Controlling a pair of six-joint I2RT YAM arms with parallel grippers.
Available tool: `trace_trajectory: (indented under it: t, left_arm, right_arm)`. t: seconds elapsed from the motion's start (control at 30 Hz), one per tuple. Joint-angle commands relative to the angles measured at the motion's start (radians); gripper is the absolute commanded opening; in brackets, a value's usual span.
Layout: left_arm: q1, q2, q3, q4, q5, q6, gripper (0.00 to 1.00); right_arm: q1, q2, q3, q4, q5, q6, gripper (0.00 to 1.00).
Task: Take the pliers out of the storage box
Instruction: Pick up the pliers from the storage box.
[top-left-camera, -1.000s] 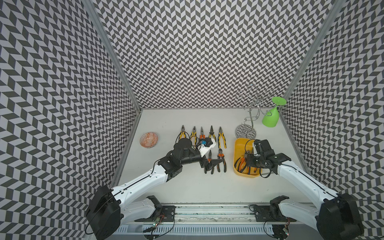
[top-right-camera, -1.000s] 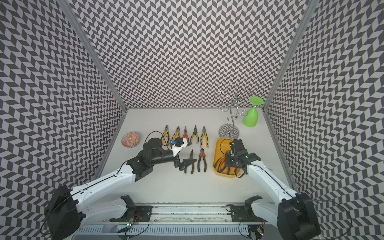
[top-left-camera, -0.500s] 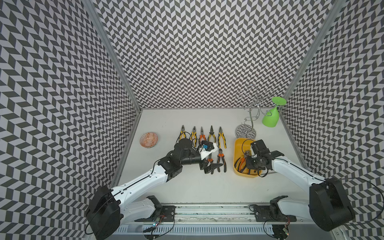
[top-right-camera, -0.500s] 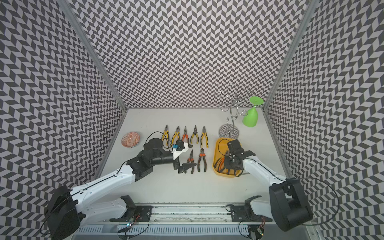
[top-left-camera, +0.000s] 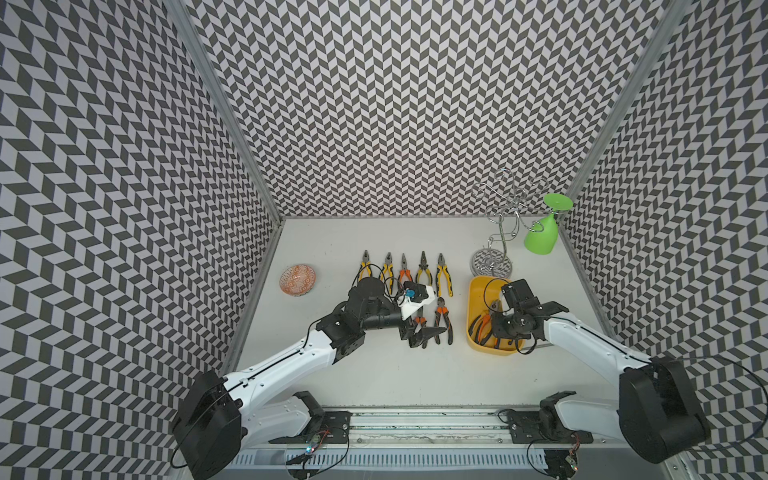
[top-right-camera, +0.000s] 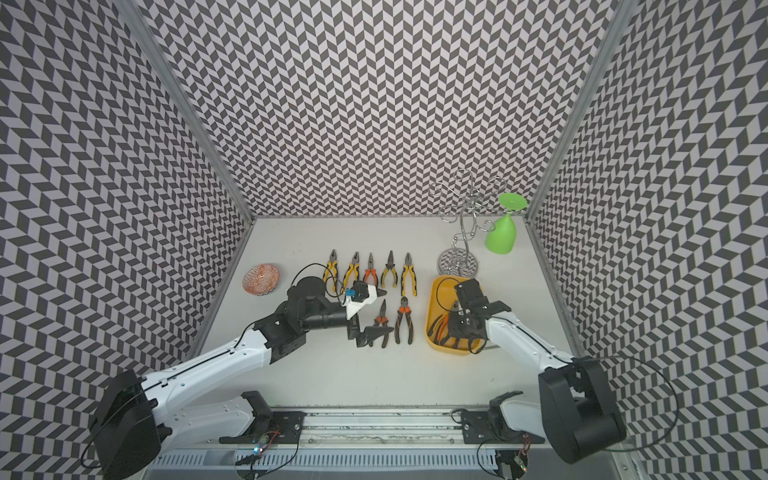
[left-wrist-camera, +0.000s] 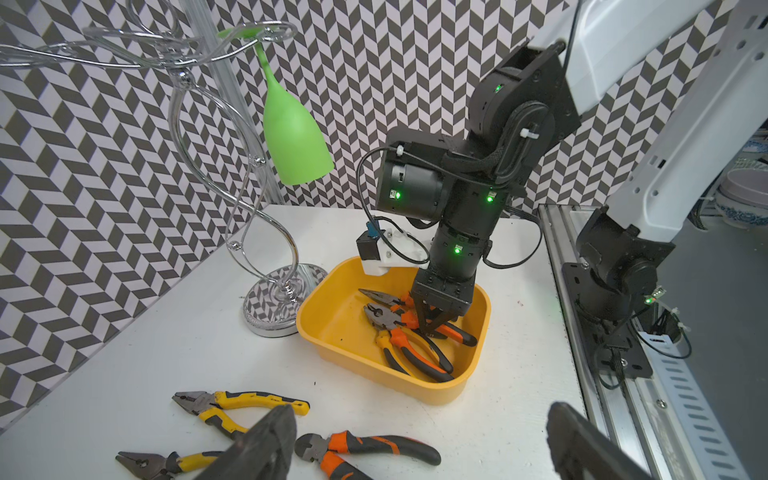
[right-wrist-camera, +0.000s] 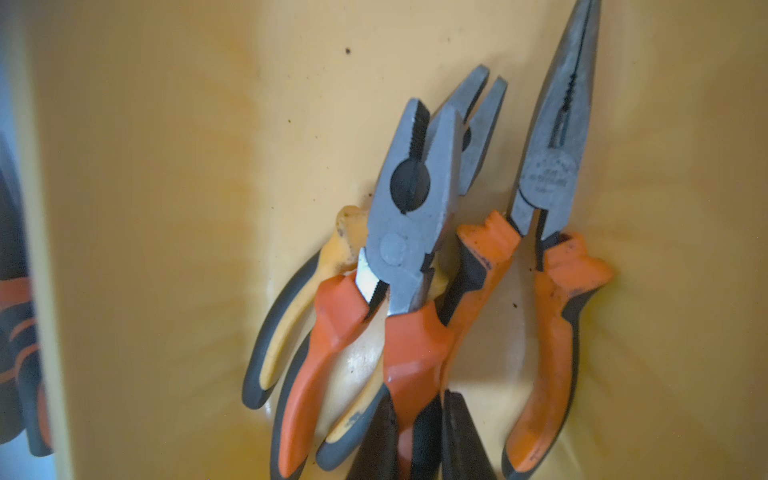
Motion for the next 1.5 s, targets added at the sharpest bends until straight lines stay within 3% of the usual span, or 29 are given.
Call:
trace_trajectory:
  t: [0.0, 0.27, 0.37, 0.5, 0.6, 0.87, 1.3, 1.47]
  left_arm:
    - [0.003, -0.004, -0.04, 0.122, -0.016, -0.126, 0.98]
    - [0.007, 0.056, -0.001, 0.191, -0.108, -0.413, 0.98]
    - [0.025, 0.092, 0.028, 0.215, -0.107, -0.59, 0.98]
    - [0.049, 0.162, 0.0, 0.432, -0.018, -0.872, 0.95]
    - [0.03, 0.222, 0.016, 0.524, -0.013, -0.969, 0.87]
    - [0.001, 0.345, 0.124, 0.522, -0.004, -1.013, 0.64]
    - [-0.033, 0.468, 0.277, 0.413, 0.047, -0.999, 0.54]
    - [-0.049, 0.489, 0.301, 0.394, 0.052, -1.001, 0.44]
  right_arm:
    - [-0.006, -0.091, 0.031, 0.057, 0.012, -0.023, 0.0]
    - [-0.005, -0.278, 0.026, 0.193, -0.097, -0.127, 0.0]
    - [-0.005, -0.335, 0.029, 0.258, -0.157, -0.137, 0.0]
    - [-0.004, -0.395, 0.005, 0.368, -0.269, -0.153, 0.0]
    - [0.001, -0.421, -0.008, 0.43, -0.32, -0.144, 0.0]
    - [0.051, -0.438, 0.015, 0.492, -0.374, -0.144, 0.0]
    - [0.113, -0.431, 0.032, 0.499, -0.356, -0.166, 0.0]
    - [0.131, -0.438, 0.026, 0.509, -0.319, -0.185, 0.0]
